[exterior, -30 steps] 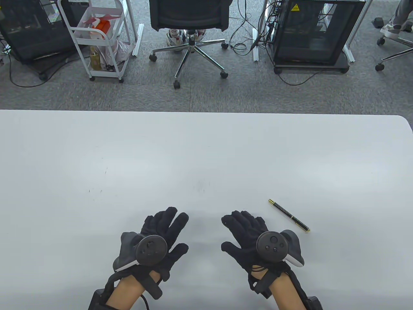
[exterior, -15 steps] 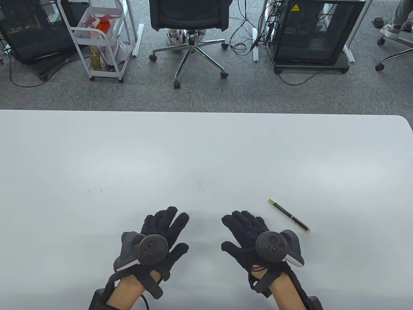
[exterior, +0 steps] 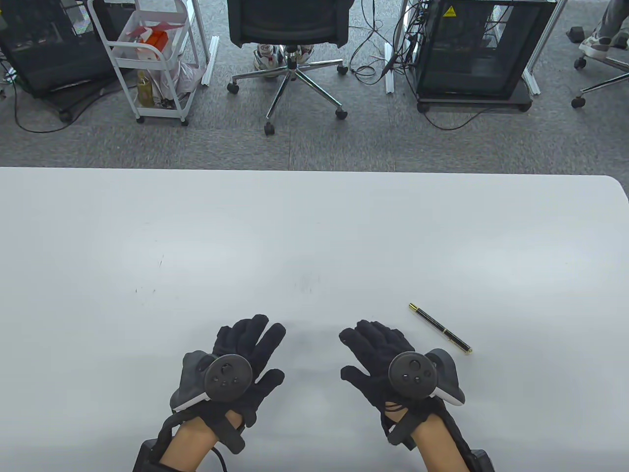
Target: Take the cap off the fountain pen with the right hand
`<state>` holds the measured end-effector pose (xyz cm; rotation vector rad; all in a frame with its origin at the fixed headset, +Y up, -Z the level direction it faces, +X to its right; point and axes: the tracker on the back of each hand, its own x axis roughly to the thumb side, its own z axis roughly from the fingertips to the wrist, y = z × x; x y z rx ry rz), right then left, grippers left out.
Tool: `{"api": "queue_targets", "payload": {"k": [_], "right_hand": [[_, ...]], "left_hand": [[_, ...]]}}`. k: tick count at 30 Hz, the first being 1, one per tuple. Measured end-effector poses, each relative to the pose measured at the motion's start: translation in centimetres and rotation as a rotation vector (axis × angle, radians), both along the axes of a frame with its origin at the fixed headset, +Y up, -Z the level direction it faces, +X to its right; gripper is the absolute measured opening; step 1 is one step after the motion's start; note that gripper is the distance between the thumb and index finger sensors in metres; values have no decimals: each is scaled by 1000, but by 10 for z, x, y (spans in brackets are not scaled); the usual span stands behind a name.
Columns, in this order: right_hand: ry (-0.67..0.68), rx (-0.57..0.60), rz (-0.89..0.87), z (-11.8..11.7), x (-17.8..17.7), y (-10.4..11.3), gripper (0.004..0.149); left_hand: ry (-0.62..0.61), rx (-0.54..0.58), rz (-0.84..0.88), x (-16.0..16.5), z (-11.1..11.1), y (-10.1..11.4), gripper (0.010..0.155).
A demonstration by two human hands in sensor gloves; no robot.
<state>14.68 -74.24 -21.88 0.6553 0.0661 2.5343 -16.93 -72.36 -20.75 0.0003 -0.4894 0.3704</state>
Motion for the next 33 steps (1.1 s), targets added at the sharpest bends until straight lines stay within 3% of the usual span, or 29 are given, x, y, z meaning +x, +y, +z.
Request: {"api": "queue_targets", "payload": {"k": [7, 11, 14, 20, 33], "right_hand": [[-332, 101, 197, -17, 59, 11, 64], [-523, 72, 305, -22, 91, 6, 62], [-622, -13, 391, -24, 113, -7, 59], [-669, -168, 460, -24, 133, -31, 58], [-651, -150, 655, -32, 111, -41, 52]], "left_hand": [[9, -1, 7, 0, -1, 2, 76], [23, -2, 1, -1, -2, 1, 76], [21, -3, -11, -2, -1, 0, 76], [18, -14, -41, 0, -1, -2, 76], [83, -32, -27, -5, -4, -1, 75]]}}
